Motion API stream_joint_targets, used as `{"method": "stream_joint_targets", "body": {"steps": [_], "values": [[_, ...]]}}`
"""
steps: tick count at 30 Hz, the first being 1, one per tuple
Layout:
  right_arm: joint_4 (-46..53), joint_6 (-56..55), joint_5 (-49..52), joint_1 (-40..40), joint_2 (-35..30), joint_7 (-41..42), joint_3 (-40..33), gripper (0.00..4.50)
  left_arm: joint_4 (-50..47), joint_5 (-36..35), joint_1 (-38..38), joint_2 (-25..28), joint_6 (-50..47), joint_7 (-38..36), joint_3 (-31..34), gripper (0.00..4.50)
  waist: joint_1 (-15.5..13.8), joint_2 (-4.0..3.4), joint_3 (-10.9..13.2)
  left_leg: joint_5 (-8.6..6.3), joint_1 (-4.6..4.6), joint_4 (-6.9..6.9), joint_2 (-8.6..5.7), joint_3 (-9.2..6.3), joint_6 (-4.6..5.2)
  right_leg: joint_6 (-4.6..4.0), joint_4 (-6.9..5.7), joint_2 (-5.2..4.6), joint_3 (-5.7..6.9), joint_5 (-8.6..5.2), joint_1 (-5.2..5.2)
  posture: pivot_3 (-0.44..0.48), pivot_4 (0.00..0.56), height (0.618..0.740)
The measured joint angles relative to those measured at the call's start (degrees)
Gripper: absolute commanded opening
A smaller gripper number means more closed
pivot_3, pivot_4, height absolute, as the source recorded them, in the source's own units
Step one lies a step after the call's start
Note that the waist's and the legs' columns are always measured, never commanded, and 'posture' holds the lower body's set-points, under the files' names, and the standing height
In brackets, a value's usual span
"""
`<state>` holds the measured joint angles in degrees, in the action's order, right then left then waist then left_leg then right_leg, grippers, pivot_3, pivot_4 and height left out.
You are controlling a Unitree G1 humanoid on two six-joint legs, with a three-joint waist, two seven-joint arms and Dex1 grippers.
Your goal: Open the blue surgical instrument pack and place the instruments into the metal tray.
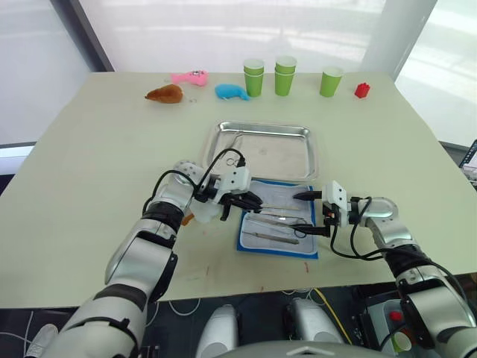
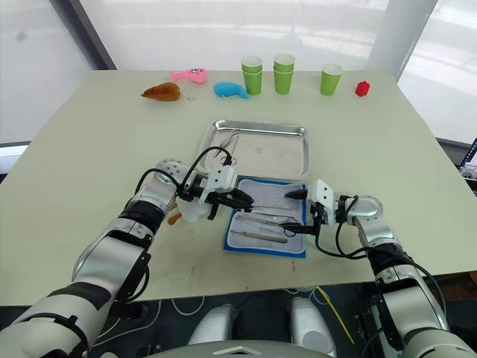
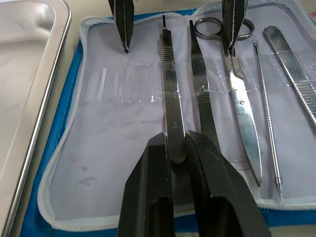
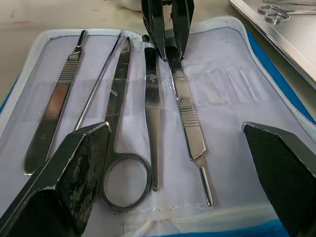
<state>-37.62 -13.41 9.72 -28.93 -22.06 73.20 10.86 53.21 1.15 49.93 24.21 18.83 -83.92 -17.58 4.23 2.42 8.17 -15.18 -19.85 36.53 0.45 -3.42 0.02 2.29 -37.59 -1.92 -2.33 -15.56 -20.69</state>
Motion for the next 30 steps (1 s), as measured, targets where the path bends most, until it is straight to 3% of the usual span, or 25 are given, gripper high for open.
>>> {"method": "stream_joint_targets", "body": {"steps": [19,30], "values": [[0.3,0.1,0.0,-0.1,0.6,0.0,0.0,4.5,-21.7,3.3,1.2,6.4,-24.2,-3.5,-3.4,0.12,0.1,-0.22,0.2,0.0,0.02,-0.11,0.0,-0.18,0.0,-0.01,-0.05,0.1,0.04,-0.21,0.04,0.0,0.15,0.74],[0.4,0.1,0.0,-0.1,1.1,0.0,0.0,4.5,-26.2,3.0,0.6,9.7,-27.2,-4.5,-3.8,0.12,1.0,-0.32,0.3,0.0,-0.02,-0.15,-0.13,-0.46,0.0,-0.01,-0.08,-0.01,0.24,-0.33,0.07,0.0,0.15,0.74]]}}
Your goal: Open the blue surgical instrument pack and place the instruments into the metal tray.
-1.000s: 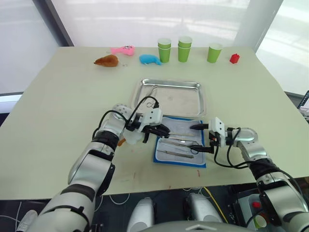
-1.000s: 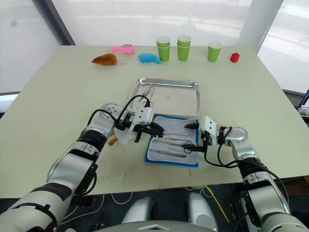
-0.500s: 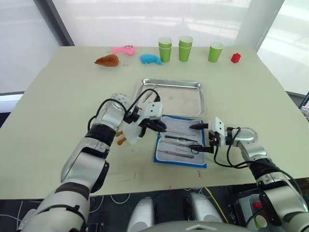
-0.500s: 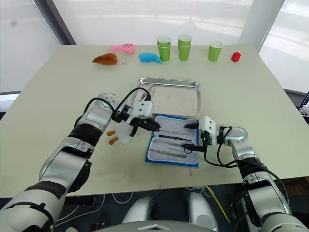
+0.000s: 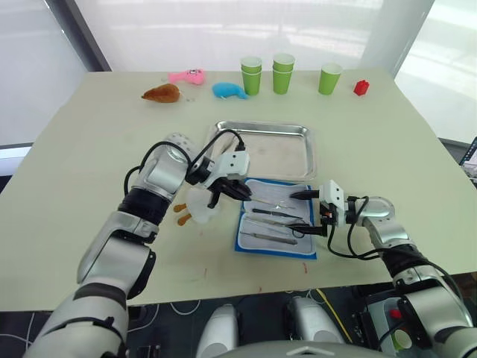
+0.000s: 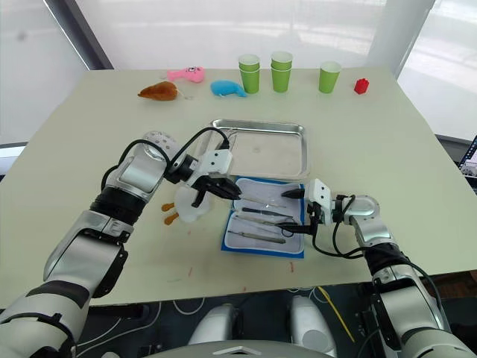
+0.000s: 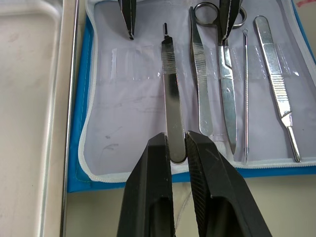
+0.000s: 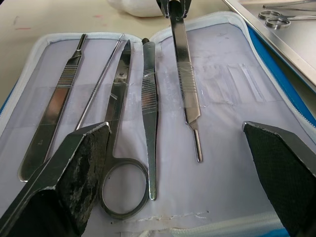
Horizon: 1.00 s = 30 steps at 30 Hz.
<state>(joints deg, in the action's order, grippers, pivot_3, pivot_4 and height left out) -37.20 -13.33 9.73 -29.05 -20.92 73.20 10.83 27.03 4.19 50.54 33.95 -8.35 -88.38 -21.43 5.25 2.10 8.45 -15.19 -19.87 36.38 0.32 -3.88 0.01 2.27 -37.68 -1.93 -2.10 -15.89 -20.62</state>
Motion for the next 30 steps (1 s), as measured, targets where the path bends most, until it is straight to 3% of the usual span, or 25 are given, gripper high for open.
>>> {"method": "stream_joint_targets", "body": {"steps": [13,18,21,25,30], "values": [[0.0,0.0,0.0,0.2,0.5,0.1,0.0,4.5,-4.7,-6.3,-1.2,10.9,1.0,-1.3,0.8,0.12,0.1,-0.46,0.3,0.0,-0.04,-0.03,-0.01,-1.53,-0.02,-0.66,-0.07,-0.19,1.56,-0.5,0.47,0.0,0.15,0.74],[0.0,0.0,0.0,0.4,0.6,0.5,0.0,4.5,-8.9,-12.2,-1.8,18.9,-1.2,-1.4,-0.3,0.12,0.1,-0.49,0.3,-0.01,0.05,-0.13,-0.11,-2.36,-0.04,-0.92,-0.1,-0.31,2.35,-0.96,0.85,0.0,0.15,0.74],[0.0,0.0,0.0,0.4,0.6,0.6,0.0,4.5,-9.9,-14.6,-2.0,20.5,-2.5,-1.4,-0.8,0.12,0.0,-0.5,0.3,-0.01,0.02,-0.14,-0.22,-2.76,-0.04,-0.97,-0.12,-0.34,2.57,-1.1,0.97,0.0,0.15,0.74],[0.0,-0.1,0.0,0.4,0.6,0.6,0.0,4.5,-10.9,-18.9,-2.0,20.7,-6.5,-1.5,0.2,0.12,-0.1,-0.52,0.3,-0.01,0.01,-0.18,-0.57,-3.19,-0.06,-0.9,-0.23,-0.37,2.66,-1.34,1.1,0.0,0.15,0.74],[0.0,-0.3,0.0,0.3,0.4,0.7,0.0,4.5,-12.3,-22.3,-1.0,15.2,-15.1,3.2,6.0,0.12,0.0,-0.51,0.3,-0.01,-0.02,-0.19,-1.14,-3.39,-0.07,-0.54,-0.29,-0.79,2.81,-1.58,1.2,0.0,0.15,0.74]]}}
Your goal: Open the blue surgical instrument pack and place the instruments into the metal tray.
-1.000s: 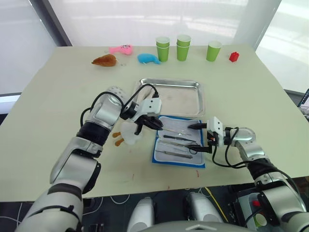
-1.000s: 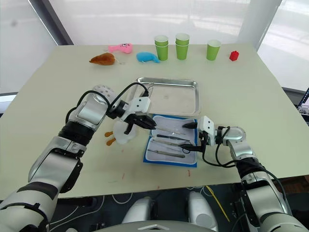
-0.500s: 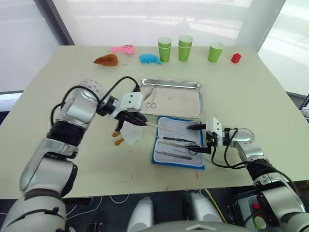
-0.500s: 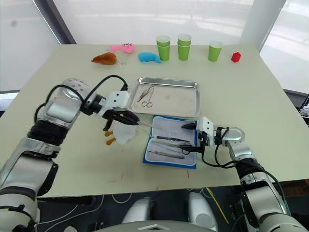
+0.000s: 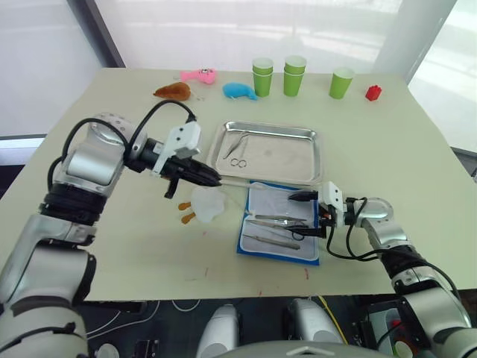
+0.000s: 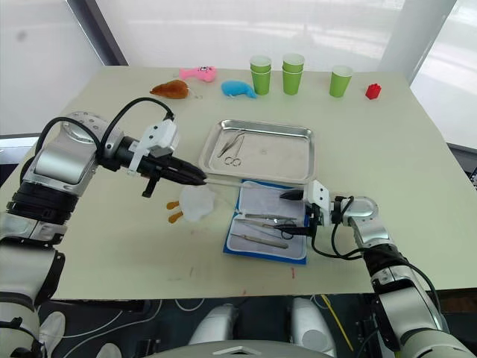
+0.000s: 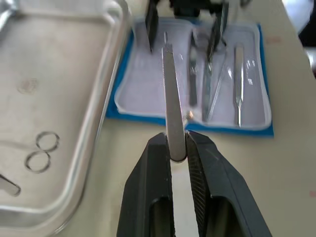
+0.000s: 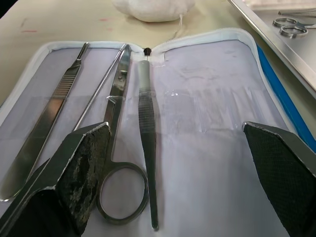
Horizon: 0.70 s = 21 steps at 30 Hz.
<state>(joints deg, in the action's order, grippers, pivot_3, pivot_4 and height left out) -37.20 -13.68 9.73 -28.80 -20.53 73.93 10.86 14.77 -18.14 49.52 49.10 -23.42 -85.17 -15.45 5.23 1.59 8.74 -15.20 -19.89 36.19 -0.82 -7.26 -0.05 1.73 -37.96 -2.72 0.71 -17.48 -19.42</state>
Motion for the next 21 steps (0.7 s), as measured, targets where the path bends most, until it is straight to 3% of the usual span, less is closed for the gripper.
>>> {"method": "stream_joint_targets", "body": {"steps": [3,12,21], "values": [[0.0,-0.1,0.0,0.0,-0.2,0.4,0.0,4.5,-1.9,-0.4,0.0,-3.9,-5.4,6.5,2.8,0.12,0.1,0.02,0.0,-0.02,0.02,0.0,-0.23,-0.02,-0.03,0.23,0.0,-0.23,0.01,-0.12,0.09,0.0,0.15,0.74],[0.1,-0.2,0.0,0.2,-1.1,1.2,0.0,4.5,-9.9,1.8,-5.1,-18.2,-19.9,36.8,8.6,0.12,0.2,0.07,-0.1,-0.15,0.27,0.0,-0.94,-0.46,-0.25,0.74,0.11,-1.04,-0.04,-0.42,0.68,0.0,0.15,0.74],[1.6,-0.1,1.1,1.7,-2.9,1.9,-0.5,4.5,-8.4,4.6,-6.6,-24.7,-21.3,49.6,8.9,0.12,-0.1,0.24,-0.2,-0.18,0.18,0.0,-1.8,-0.68,-0.27,1.09,0.13,-1.57,-0.01,-0.61,0.83,0.0,0.15,0.74]]}}
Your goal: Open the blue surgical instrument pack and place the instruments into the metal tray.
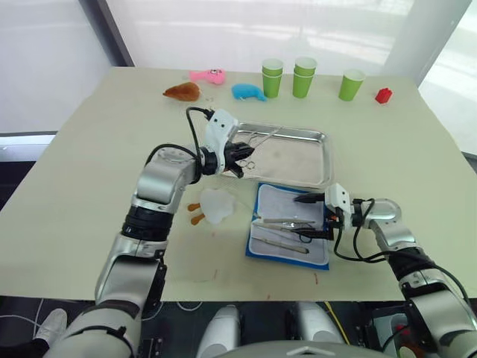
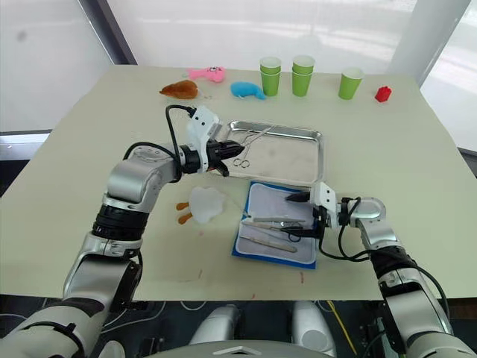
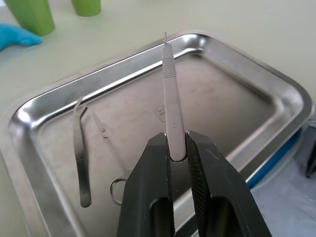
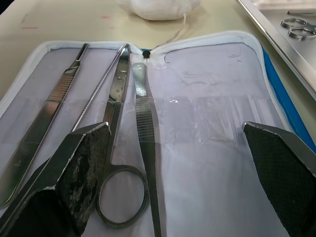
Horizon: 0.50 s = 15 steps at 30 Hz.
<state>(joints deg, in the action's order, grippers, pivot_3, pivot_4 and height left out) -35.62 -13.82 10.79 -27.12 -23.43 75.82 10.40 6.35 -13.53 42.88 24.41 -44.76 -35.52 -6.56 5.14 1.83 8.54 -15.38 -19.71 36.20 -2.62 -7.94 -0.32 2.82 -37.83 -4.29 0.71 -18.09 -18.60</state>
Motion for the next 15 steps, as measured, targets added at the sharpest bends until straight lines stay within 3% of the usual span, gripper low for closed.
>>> {"method": "stream_joint_targets", "body": {"steps": [7,15], "values": [[0.9,0.1,1.5,1.5,-1.7,0.7,-0.5,4.5,5.7,2.2,0.7,-7.5,0.5,9.2,2.1,0.12,-1.1,0.26,-0.2,-0.09,-0.1,0.04,-0.45,-0.07,0.17,0.28,0.09,-0.42,0.03,-0.15,0.06,0.0,0.15,0.74],[1.5,0.1,2.1,2.0,-2.3,0.8,-0.8,4.5,6.7,2.4,0.9,-11.7,1.0,11.7,1.8,0.12,-1.7,0.26,-0.1,-0.13,-0.13,0.05,-0.47,-0.07,0.1,0.51,0.09,-0.65,0.07,-0.26,0.06,0.0,0.15,0.74]]}}
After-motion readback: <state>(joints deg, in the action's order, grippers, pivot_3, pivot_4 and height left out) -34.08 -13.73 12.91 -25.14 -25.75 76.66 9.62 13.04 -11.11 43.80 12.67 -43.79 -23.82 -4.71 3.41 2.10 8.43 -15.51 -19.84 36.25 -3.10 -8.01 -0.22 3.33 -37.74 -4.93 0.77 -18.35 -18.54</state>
